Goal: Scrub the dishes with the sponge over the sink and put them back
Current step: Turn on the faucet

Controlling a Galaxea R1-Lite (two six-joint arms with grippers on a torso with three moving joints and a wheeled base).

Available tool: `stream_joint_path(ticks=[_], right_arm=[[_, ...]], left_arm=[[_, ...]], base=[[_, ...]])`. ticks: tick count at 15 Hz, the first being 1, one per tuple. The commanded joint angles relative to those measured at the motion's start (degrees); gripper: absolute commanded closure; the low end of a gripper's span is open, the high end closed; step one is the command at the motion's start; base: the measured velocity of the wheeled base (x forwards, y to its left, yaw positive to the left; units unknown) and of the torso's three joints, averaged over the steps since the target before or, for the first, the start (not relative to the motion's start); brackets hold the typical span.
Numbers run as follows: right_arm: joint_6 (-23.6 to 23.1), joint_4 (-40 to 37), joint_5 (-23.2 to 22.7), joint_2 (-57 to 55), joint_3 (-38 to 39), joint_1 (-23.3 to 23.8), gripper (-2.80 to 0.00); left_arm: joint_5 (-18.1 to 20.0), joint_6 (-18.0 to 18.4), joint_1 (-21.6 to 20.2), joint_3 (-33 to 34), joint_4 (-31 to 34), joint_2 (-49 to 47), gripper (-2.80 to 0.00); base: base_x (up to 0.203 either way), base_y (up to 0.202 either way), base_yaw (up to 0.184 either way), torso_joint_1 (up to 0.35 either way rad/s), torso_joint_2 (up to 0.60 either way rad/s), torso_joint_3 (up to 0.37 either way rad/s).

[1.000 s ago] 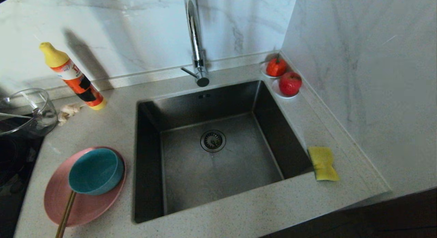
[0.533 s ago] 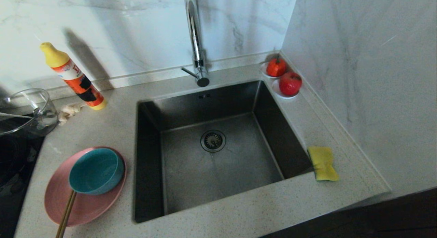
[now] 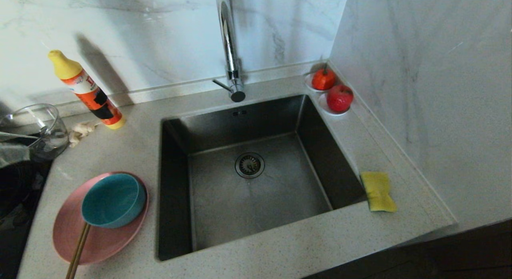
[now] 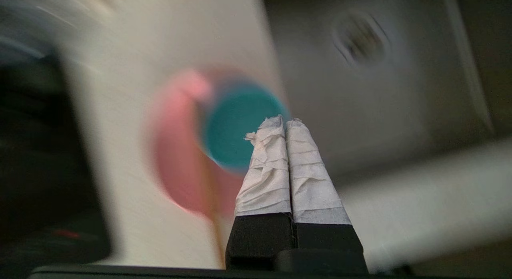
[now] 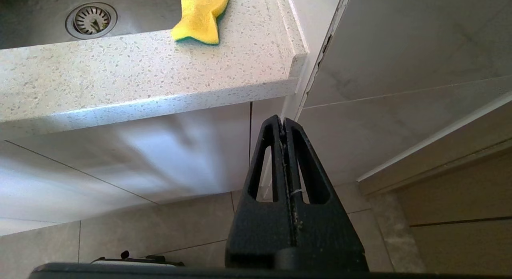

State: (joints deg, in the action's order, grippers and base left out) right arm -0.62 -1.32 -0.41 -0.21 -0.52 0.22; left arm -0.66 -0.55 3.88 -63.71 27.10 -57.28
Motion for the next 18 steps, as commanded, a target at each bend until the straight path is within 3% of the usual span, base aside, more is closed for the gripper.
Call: stream_joint_path(ticks=[1,4,6,11,15,18], right_arm=[[-0.05,0.0,-0.02,0.03,0.0,-0.04,0.0],[-0.01,0.08,-0.02,0.03,0.0,-0.04,0.0],[0.01,0.0,-0.02,0.03,0.0,0.04,0.0],[-0.07,0.02,-0.02,0.03,0.0,0.04,0.0],[0.01,0.06,-0.02,0.03,0.0,0.0,0.0],[-0.02,0.0,-0.02,0.03,0.0,-0.04,0.0]], left_arm=[[8.91,-0.27,0.07,5.78,0.76,0.34,0.0],[14.41,-2.18,0.19,5.71,0.38,-7.99,0.0],[16.01,-6.94,1.28,3.29,-1.84,-15.24,0.0],[16.83,-21.06,5.95,-9.27,-9.03,-31.24,0.0],[16.78,-25.27,7.05,-17.93,-11.15,-41.85,0.0],[16.57,-32.72,7.29,-21.42,-23.02,-46.65,0.0]], base=[[0.0,0.0,0.0,0.0,0.0,0.0],[0.0,0.0,0.0,0.0,0.0,0.0],[0.0,0.0,0.0,0.0,0.0,0.0],[0.0,0.0,0.0,0.0,0.0,0.0],[0.0,0.0,0.0,0.0,0.0,0.0],[0.0,0.0,0.0,0.0,0.0,0.0]])
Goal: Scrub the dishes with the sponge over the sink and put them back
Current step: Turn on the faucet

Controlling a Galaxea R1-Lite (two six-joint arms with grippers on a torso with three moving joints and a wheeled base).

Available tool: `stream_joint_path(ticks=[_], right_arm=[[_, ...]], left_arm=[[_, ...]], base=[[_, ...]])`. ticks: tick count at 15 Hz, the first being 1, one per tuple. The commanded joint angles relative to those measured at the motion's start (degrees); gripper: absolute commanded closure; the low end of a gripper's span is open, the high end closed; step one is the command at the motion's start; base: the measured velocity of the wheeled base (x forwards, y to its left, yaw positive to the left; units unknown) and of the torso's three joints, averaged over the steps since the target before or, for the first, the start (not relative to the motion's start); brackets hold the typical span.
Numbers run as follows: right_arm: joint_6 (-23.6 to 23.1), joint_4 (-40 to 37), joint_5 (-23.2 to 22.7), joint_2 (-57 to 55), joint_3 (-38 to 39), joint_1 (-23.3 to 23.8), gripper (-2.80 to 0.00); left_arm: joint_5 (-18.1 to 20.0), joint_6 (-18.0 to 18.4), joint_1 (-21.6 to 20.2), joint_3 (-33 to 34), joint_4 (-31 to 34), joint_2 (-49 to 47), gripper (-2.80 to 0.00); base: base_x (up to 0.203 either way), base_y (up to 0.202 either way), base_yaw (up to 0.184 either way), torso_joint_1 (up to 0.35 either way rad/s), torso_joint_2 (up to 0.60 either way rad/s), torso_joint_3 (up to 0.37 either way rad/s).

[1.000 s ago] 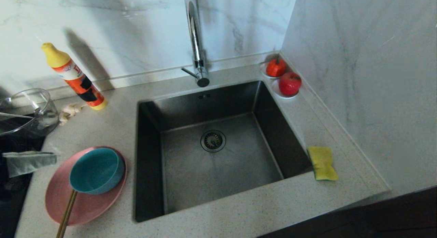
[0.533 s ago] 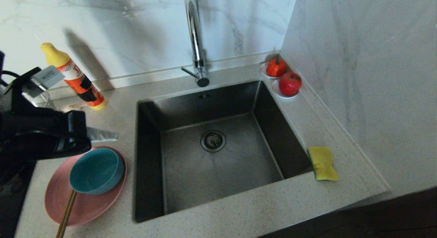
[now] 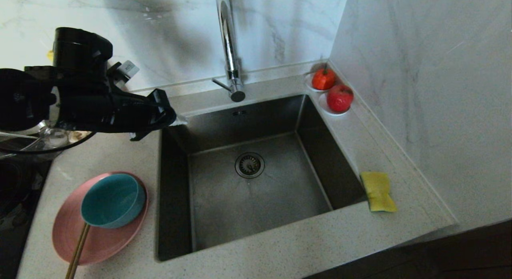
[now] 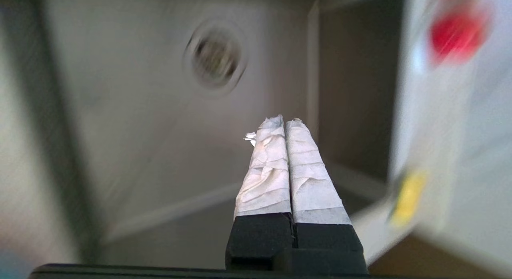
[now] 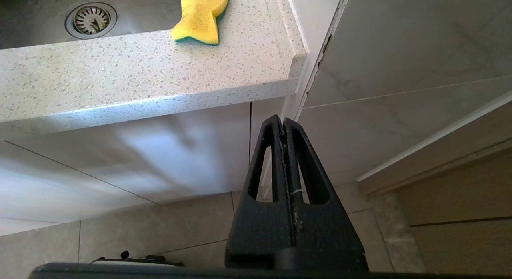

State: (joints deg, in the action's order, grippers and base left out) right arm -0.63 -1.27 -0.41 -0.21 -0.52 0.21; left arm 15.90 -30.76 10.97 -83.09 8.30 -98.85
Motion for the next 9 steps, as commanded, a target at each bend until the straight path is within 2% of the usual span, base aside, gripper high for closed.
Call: stream_joint_path(ticks=[1,3,6,9], right_arm=[[-0.05,-0.05,-0.02,0.03,0.0,-0.03,0.0],[-0.06,-0.05,-0.02,0.03,0.0,-0.03,0.0],[0.02,-0.03,-0.02,0.03,0.0,-0.03,0.0],[0.01,-0.05,-0.02,0.03,0.0,-0.03,0.0]], left_arm=[[-0.05,-4.49,0.25,-4.08,-5.48,-6.1,0.0],[-0.26,-7.25,0.21,-8.66,-6.19,-8.47,0.0],[-0.98,-8.52,0.19,-13.95,-7.22,-11.62,0.0],[-1.0,-9.13,0.19,-15.28,-13.1,-15.02,0.0]], base=[[0.0,0.0,0.0,0.0,0.0,0.0],[0.0,0.0,0.0,0.0,0.0,0.0],[0.0,0.0,0.0,0.0,0.0,0.0],[0.0,0.0,0.0,0.0,0.0,0.0]])
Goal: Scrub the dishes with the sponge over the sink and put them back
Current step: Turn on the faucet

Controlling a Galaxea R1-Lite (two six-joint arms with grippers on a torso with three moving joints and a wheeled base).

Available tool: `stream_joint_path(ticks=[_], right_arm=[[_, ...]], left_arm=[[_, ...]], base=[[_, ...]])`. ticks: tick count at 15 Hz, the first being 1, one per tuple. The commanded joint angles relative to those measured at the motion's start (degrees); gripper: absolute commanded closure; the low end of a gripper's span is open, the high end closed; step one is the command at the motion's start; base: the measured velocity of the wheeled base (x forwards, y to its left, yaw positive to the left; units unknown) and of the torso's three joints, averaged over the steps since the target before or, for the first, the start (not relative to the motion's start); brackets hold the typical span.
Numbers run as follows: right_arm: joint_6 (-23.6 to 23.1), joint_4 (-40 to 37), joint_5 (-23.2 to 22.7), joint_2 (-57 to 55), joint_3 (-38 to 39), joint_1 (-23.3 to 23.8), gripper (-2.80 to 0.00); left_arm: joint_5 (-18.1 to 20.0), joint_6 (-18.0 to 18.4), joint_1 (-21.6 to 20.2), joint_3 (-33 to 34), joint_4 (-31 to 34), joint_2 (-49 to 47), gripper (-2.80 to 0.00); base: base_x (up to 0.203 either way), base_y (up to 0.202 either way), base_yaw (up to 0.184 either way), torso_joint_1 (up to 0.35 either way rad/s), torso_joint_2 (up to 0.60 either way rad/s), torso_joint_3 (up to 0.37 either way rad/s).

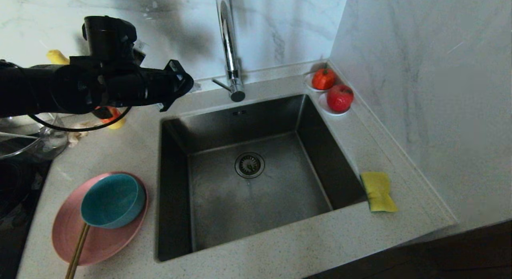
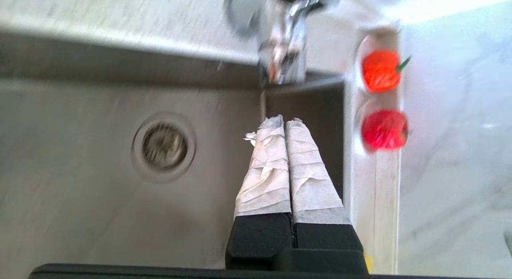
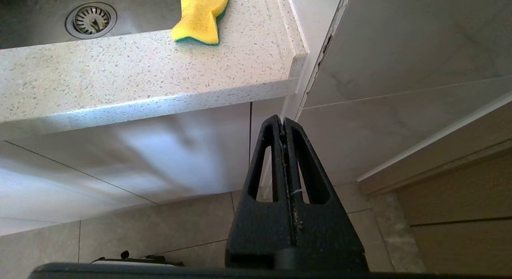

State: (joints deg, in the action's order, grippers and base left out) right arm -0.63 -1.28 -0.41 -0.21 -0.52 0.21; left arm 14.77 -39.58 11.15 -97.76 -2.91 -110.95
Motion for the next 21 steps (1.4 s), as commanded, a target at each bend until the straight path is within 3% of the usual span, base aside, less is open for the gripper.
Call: stream_joint_path(ticks=[1,5,13,21], right_arm=[[0.0,-0.01,-0.02,0.03,0.0,0.02,0.0],[0.02,-0.04,-0.02,0.03,0.0,-0.03,0.0],[0.02,-0.03,-0.02,0.03,0.0,-0.04,0.0],[0.02,0.04,-0.02,0.03,0.0,0.05,0.0]], left_arm=[[0.21,-0.44,0.0,-0.62,-4.35,-4.29,0.0],[0.69,-1.77,-0.17,-3.05,-8.65,-9.14,0.0],[0.56,-2.68,-0.17,-12.06,-8.63,-12.06,0.0],[5.34,-2.34,-0.17,-12.89,-11.98,-13.94,0.0]], base=[[0.0,0.0,0.0,0.0,0.0,0.0],[0.0,0.0,0.0,0.0,0.0,0.0],[0.0,0.0,0.0,0.0,0.0,0.0],[0.0,0.0,0.0,0.0,0.0,0.0]])
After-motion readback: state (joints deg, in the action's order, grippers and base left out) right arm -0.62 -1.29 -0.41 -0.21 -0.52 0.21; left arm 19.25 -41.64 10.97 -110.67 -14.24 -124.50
